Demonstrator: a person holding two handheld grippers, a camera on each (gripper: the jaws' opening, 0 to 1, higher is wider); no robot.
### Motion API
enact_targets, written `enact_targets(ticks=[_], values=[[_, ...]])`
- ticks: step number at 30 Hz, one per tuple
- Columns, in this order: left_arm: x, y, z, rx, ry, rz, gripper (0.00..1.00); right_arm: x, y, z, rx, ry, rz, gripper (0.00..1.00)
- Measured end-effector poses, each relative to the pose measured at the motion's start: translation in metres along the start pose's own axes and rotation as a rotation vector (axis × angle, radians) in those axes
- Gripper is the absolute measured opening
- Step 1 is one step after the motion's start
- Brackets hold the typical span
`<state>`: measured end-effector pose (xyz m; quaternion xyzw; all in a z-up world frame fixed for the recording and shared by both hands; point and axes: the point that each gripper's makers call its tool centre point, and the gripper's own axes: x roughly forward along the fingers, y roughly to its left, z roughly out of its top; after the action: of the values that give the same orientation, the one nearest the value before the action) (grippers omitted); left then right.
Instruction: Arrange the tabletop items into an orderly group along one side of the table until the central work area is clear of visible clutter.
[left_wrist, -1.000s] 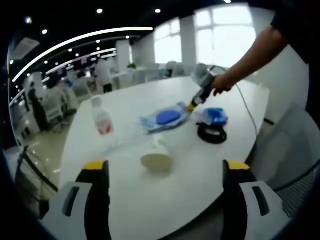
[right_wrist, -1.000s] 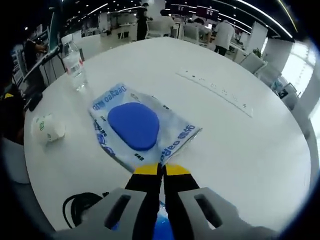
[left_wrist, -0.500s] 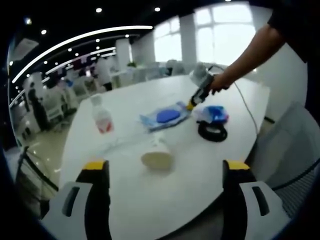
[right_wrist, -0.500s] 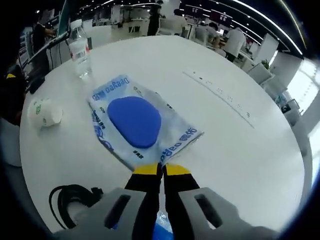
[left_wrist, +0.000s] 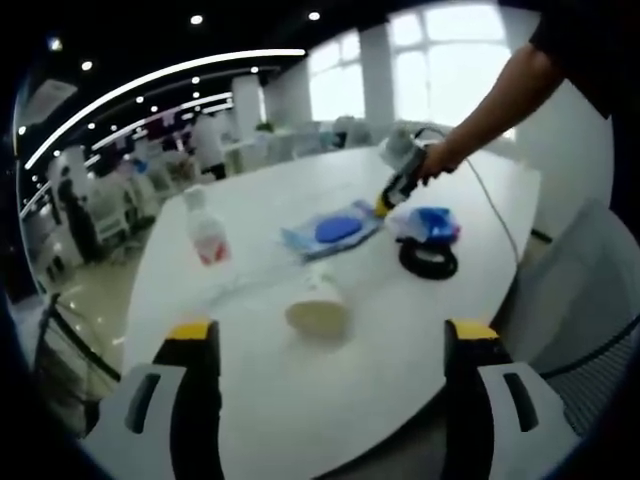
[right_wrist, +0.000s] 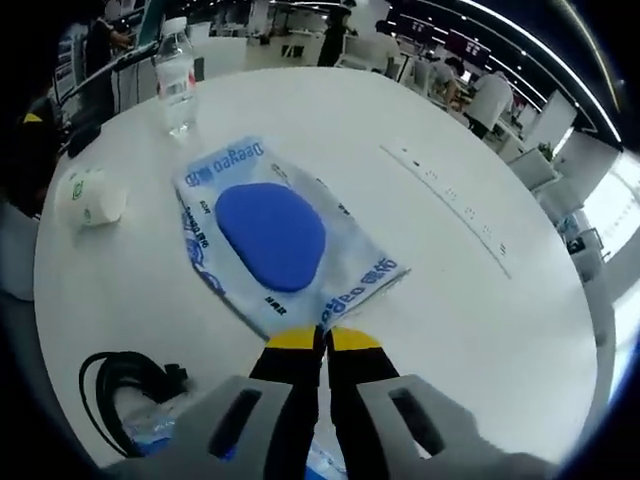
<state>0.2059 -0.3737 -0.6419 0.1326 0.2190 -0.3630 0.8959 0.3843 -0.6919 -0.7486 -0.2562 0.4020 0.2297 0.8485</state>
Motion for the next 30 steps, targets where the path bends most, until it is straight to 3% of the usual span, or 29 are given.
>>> enact_targets(ticks=[15,30], values=[[-0.001,0.003,-0.001,0.008,0.007,0.015,0.88,0.003,-0.001,0.001,-0.025,0.005,-0.001,0.0],[-0.001,0.001,-0.001,0.024,0.006,0.007,0.88,-0.005,0.002,-0.009,-0.019,0.013,-0.004,0.01]])
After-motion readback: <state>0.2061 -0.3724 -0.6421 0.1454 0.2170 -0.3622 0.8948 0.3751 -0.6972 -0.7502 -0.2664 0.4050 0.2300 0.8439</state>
